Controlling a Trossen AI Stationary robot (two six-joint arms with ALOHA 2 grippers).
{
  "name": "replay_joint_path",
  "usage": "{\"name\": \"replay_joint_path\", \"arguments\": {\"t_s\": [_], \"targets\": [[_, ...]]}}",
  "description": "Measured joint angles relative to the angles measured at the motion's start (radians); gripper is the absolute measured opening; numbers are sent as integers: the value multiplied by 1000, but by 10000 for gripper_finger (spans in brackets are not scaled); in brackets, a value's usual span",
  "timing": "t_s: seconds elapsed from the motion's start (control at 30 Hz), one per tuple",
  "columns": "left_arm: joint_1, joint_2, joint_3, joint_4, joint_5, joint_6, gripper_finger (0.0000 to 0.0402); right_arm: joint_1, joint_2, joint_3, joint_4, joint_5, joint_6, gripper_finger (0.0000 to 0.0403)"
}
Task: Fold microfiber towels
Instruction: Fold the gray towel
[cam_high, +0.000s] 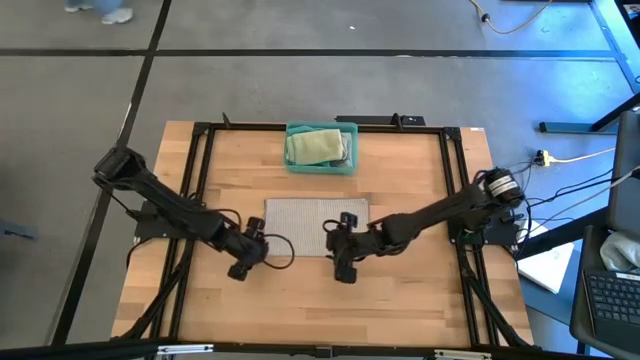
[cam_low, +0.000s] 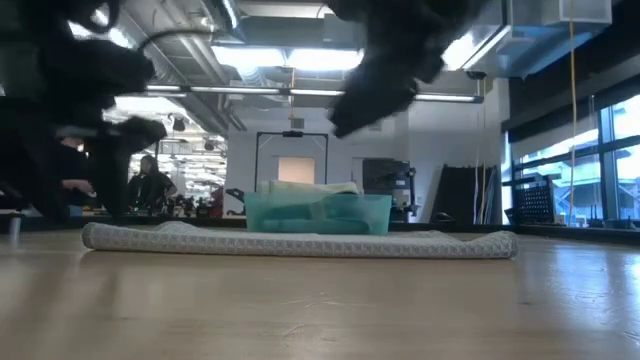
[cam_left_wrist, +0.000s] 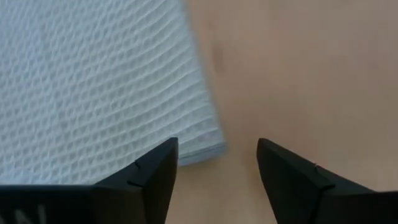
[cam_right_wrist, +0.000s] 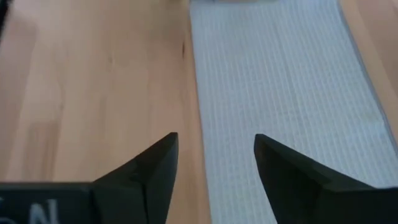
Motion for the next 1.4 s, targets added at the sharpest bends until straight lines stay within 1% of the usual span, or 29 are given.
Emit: {"name": "replay_joint_path", "arguments": {"t_s": [0.1, 0.23, 0.3, 0.43, 0.63, 0.97, 1.07, 1.13, 1.27, 1.37, 1.4], "targets": [[16, 56, 0, 3, -23, -26, 212, -10, 41, 68, -1, 0, 0, 215], [30, 112, 4, 12, 8, -26, 211, -18, 87, 130, -7, 0, -1, 216], [30, 115, 3, 11, 13, -28, 212, -22, 97, 145, -3, 0, 0, 216], [26, 96, 0, 12, -18, -53, 208, -23, 100, 146, -11, 0, 31, 216], [27, 85, -1, 56, -35, -77, 198, -24, 103, 146, 6, 0, 55, 216], [27, 85, -1, 63, -29, -102, 163, -23, 126, 146, 45, -28, 59, 216], [27, 85, -1, 62, -26, -107, 145, -23, 129, 145, 42, -35, 59, 216], [27, 85, -1, 62, -3, -109, 126, -23, 130, 145, 49, -35, 59, 216], [27, 85, -1, 62, 59, -113, 68, -23, 133, 145, 55, -35, 59, 216], [27, 85, -1, 68, 102, -155, 17, -23, 133, 145, 66, -32, 59, 216], [27, 85, -1, 76, 114, -171, 9, -23, 133, 145, 72, -30, 59, 216]]}}
